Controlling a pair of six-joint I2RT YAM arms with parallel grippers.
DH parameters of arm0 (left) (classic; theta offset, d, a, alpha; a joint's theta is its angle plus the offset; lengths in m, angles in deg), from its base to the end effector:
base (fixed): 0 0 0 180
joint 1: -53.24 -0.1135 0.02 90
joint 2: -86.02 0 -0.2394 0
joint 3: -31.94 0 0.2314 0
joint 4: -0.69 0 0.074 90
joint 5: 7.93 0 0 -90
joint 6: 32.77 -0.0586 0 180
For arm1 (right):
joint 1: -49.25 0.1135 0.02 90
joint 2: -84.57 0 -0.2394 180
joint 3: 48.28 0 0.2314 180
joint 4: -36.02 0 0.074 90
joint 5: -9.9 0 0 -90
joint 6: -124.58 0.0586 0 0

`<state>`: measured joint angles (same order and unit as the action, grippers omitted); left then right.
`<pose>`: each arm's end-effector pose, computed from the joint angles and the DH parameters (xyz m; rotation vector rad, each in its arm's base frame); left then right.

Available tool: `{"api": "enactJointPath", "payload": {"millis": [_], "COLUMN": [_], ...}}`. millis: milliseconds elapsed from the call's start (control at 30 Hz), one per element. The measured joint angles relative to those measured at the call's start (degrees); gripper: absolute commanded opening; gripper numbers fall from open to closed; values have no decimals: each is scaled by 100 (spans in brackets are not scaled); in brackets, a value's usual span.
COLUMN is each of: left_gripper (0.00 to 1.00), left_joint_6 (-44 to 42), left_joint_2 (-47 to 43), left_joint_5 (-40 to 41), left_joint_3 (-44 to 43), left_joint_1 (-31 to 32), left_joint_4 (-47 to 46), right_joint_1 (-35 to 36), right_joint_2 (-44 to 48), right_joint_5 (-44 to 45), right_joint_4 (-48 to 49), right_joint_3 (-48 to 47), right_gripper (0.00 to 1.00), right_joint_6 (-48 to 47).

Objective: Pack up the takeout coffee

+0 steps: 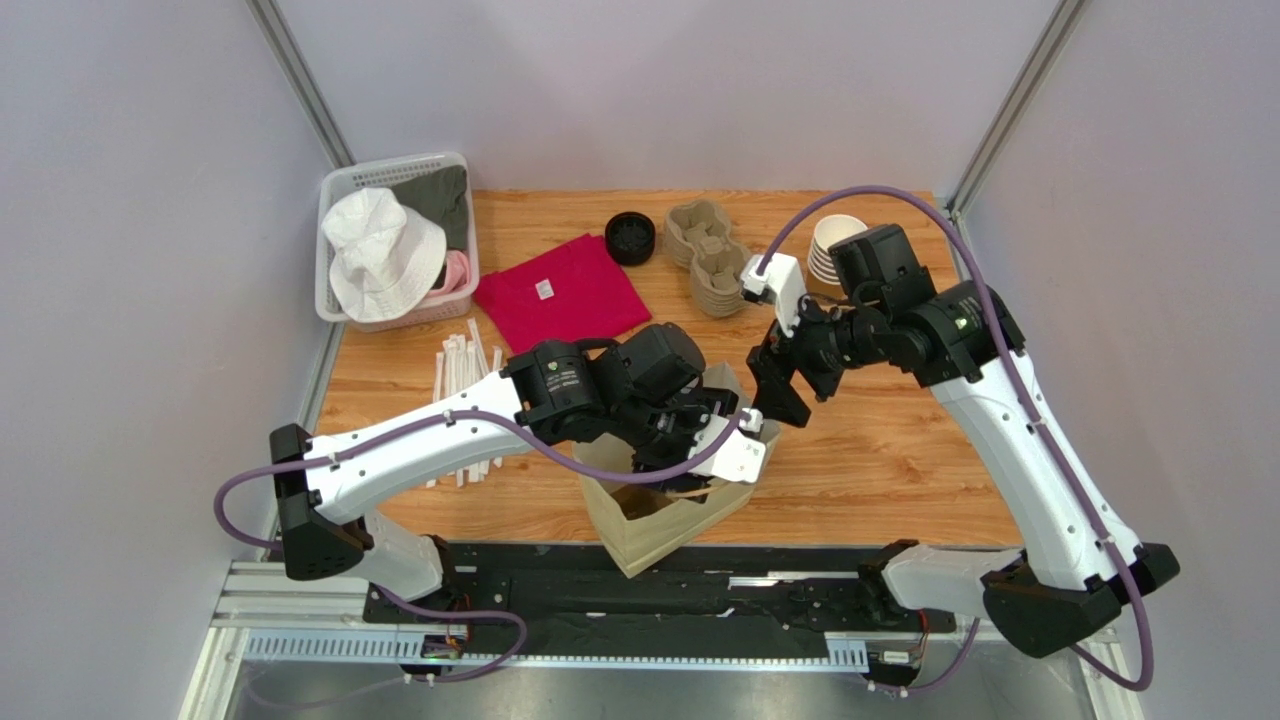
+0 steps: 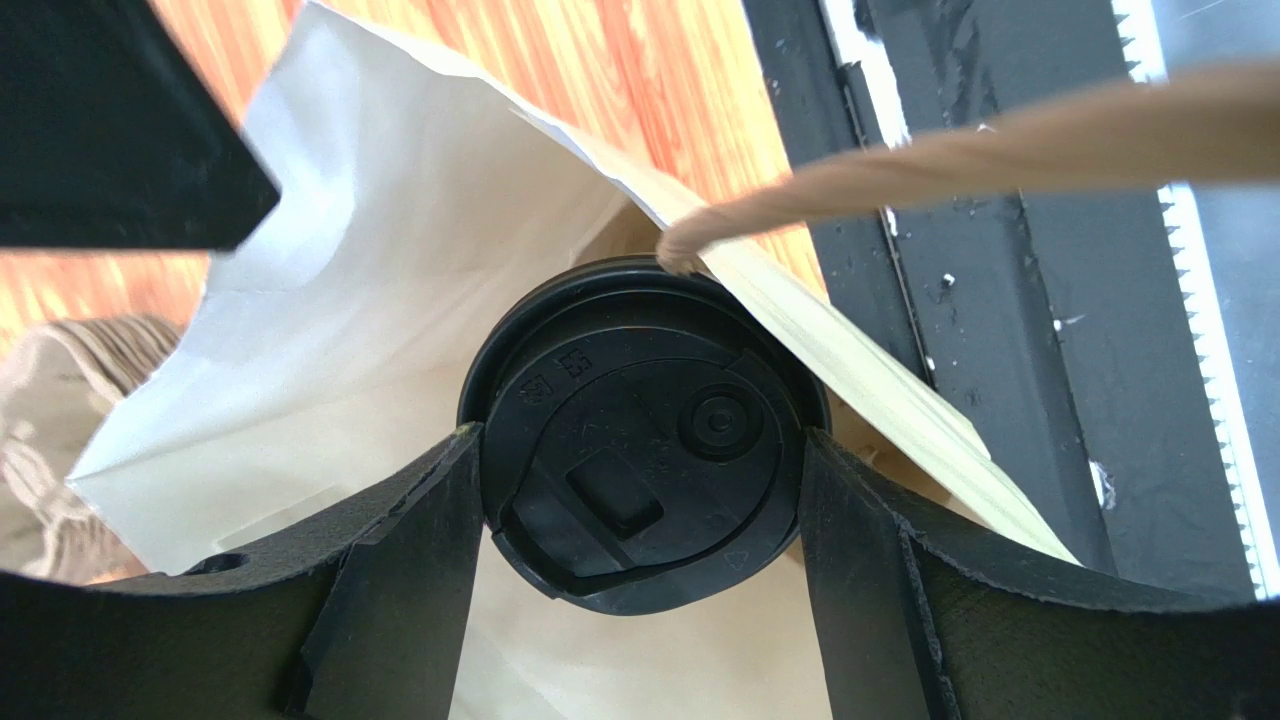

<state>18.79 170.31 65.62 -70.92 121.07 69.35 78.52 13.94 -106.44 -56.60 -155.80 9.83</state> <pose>0.0975 -0.2832 0.3255 2.0610 1.3829 -0.5748 0.1591 0.1190 0.3737 -1.2946 2.1431 0.6143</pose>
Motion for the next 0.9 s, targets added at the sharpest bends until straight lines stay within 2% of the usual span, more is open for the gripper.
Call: {"api": "enactJointPath", "payload": {"millis": [167, 367, 467, 500, 567, 600, 667, 700, 767, 900], "left_gripper": [0, 0, 0, 0, 0, 0, 0, 0, 0, 0], "left_joint_6": [-120, -184, -190, -188, -188, -188, -188, -188, -184, -179], "left_joint_2": [-155, -162, -162, -162, -164, -164, -168, -168, -168, -236], "left_joint_5": [-175, -284, -289, -284, -275, -271, -251, -251, -249, -247], "left_joint_3": [4, 31, 52, 61, 92, 116, 164, 186, 201, 251], "left_joint_1": [0, 0, 0, 0, -4, -9, -35, -63, -127, -291], "left_joint_4": [0, 31, 57, 59, 57, 59, 74, 81, 116, 168], "right_joint_1": [0, 0, 22, 46, 98, 122, 151, 162, 175, 177], "right_joint_2": [-389, -1010, -1220, -1266, -1292, -1292, -1261, -1250, -1202, -981], "right_joint_5": [-9, -197, -376, -431, -490, -535, -605, -627, -619, -584], "right_joint_4": [101, 396, 496, 507, 503, 501, 492, 479, 398, 236], "right_joint_3": [-212, -549, -623, -623, -619, -603, -546, -509, -402, -249], "right_gripper": [83, 78, 67, 56, 45, 32, 21, 11, 1, 0], "right_joint_6": [-468, -914, -1080, -1143, -1261, -1305, -1386, -1423, -1449, -1427]}}
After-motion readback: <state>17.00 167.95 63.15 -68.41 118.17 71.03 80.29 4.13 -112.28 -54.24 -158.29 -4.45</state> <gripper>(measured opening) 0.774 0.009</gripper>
